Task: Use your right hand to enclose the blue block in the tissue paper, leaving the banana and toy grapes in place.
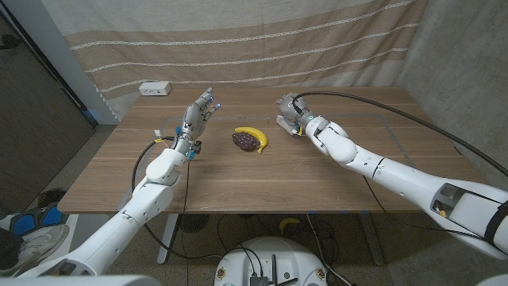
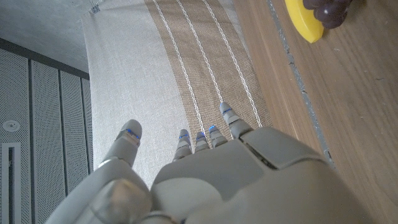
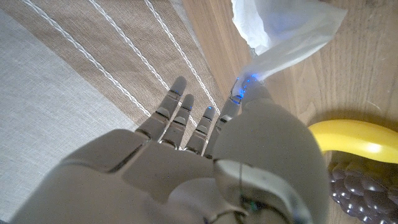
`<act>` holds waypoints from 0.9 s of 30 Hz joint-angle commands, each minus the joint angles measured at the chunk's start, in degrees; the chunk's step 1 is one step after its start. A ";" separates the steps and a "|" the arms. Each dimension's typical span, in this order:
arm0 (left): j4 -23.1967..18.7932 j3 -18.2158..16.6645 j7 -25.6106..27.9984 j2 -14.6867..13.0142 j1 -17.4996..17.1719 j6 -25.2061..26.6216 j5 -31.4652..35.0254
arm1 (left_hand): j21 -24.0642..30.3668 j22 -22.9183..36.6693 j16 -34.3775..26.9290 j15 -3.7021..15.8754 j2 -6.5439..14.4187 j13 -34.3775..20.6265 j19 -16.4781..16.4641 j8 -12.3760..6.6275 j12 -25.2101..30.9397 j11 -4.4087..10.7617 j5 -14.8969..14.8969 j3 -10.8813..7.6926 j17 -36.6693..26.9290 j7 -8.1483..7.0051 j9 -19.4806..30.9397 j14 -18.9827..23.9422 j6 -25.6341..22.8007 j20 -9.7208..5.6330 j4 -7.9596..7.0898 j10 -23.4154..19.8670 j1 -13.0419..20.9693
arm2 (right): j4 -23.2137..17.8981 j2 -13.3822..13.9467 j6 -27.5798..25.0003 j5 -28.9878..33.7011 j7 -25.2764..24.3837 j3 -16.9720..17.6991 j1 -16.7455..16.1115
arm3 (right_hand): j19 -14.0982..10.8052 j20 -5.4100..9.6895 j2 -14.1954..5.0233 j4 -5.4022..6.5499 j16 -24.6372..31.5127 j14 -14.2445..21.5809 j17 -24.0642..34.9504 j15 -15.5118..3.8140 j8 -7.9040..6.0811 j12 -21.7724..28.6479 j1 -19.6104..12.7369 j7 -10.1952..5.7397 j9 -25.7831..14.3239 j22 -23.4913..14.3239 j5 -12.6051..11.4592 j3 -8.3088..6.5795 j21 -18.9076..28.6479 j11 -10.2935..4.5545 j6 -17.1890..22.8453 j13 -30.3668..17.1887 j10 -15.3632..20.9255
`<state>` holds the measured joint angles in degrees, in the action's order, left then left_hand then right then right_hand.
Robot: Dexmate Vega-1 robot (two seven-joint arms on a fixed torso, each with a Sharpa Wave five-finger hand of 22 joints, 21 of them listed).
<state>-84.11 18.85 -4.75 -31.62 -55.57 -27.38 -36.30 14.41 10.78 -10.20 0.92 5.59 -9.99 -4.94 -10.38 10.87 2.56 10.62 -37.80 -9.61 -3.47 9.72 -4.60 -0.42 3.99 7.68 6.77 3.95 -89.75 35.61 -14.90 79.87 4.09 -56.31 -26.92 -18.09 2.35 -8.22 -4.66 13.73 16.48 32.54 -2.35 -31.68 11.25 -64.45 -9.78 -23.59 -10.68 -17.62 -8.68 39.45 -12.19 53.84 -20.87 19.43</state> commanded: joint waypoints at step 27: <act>-1.53 2.62 8.51 3.14 1.85 3.46 5.65 | -0.16 0.19 -0.01 0.03 1.98 -0.26 -0.49 -0.04 0.28 0.08 -0.04 -0.15 -0.11 -0.40 0.34 0.38 -0.34 0.06 -0.10 -0.09 -0.62 | 30.74 -9.94 -1.67 -11.11 -19.19 -14.02 15.85 | -1.12 7.17 -0.70 -0.32 1.27 1.87 0.51 -10.83 0.55 0.75 -1.14 -2.11 0.12 0.03 -0.92 0.27 0.52 0.30 2.72 0.44 0.96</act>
<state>-86.54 20.33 3.75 -29.39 -55.59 -24.52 -31.51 14.41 10.77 -10.20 0.92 5.59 -9.99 -4.94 -10.38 10.87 2.55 10.62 -37.80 -9.62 -3.48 9.72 -4.60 -0.42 3.99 7.68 6.77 3.95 -60.88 26.19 -13.19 71.65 -12.66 -67.27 -13.46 -18.53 2.35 -8.48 -4.89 14.63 17.80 32.81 -2.41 -31.21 11.48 -64.72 -9.78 -23.21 -10.68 -18.24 -8.45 39.45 -11.97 53.84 -20.45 19.65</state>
